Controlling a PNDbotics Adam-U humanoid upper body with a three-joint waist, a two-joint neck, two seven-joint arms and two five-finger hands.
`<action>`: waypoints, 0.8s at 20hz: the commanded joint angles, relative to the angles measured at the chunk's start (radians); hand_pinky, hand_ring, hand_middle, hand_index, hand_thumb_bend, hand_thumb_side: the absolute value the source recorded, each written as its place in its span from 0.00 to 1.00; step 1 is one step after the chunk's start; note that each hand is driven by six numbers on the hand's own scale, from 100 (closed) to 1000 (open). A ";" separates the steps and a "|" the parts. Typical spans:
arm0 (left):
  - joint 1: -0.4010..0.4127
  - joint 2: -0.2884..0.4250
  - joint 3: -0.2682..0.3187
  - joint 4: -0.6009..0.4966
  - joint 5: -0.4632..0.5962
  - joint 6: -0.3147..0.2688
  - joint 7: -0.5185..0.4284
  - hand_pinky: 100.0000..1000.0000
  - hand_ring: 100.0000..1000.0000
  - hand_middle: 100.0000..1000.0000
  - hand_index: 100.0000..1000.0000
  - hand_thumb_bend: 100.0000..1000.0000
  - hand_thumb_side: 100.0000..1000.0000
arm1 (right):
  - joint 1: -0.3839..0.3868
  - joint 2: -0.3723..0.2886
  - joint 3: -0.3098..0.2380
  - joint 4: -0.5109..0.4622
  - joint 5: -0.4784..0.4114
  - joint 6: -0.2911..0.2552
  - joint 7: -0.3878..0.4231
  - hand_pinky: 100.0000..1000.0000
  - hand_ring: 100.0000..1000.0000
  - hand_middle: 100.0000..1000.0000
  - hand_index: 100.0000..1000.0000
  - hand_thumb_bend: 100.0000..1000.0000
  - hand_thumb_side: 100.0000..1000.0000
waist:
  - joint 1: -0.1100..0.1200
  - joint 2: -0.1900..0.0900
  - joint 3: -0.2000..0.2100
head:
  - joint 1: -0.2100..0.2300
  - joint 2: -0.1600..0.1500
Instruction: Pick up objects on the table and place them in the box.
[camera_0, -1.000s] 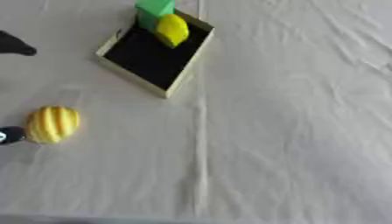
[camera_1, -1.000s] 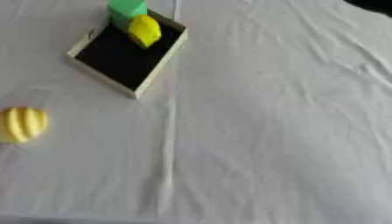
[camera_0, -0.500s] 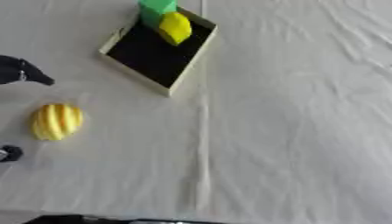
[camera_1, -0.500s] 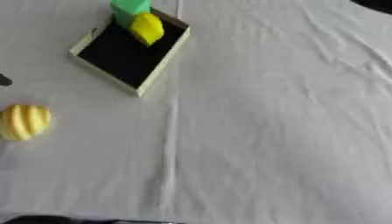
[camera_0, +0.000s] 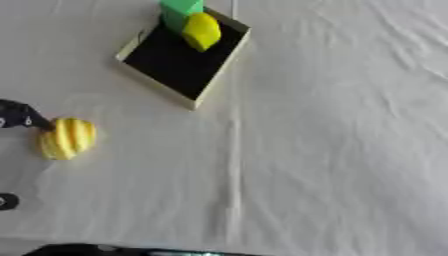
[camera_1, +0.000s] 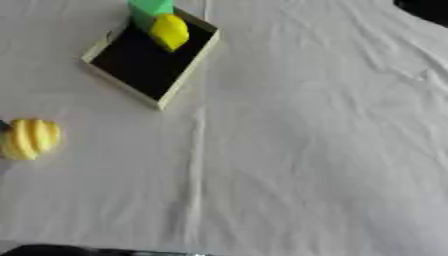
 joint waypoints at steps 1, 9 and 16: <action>-0.012 0.020 0.021 0.002 -0.025 0.051 0.031 0.85 0.81 0.76 0.87 0.62 0.00 | 0.000 -0.013 -0.010 -0.017 -0.009 0.008 0.000 0.88 0.76 0.74 0.87 0.00 0.23 | 0.003 -0.018 -0.001 | 0.005 -0.008; -0.069 -0.029 -0.033 0.054 -0.043 0.146 0.013 0.83 0.80 0.76 0.87 0.57 0.00 | 0.005 0.005 -0.007 -0.017 -0.017 0.017 0.002 0.88 0.76 0.73 0.86 0.00 0.27 | 0.004 -0.018 -0.009 | 0.015 -0.011; -0.135 -0.078 -0.078 0.162 -0.098 0.143 -0.005 0.81 0.78 0.74 0.85 0.55 0.00 | 0.018 0.021 -0.008 -0.017 -0.024 0.025 0.000 0.88 0.75 0.73 0.86 0.00 0.32 | 0.006 -0.016 -0.013 | 0.021 -0.010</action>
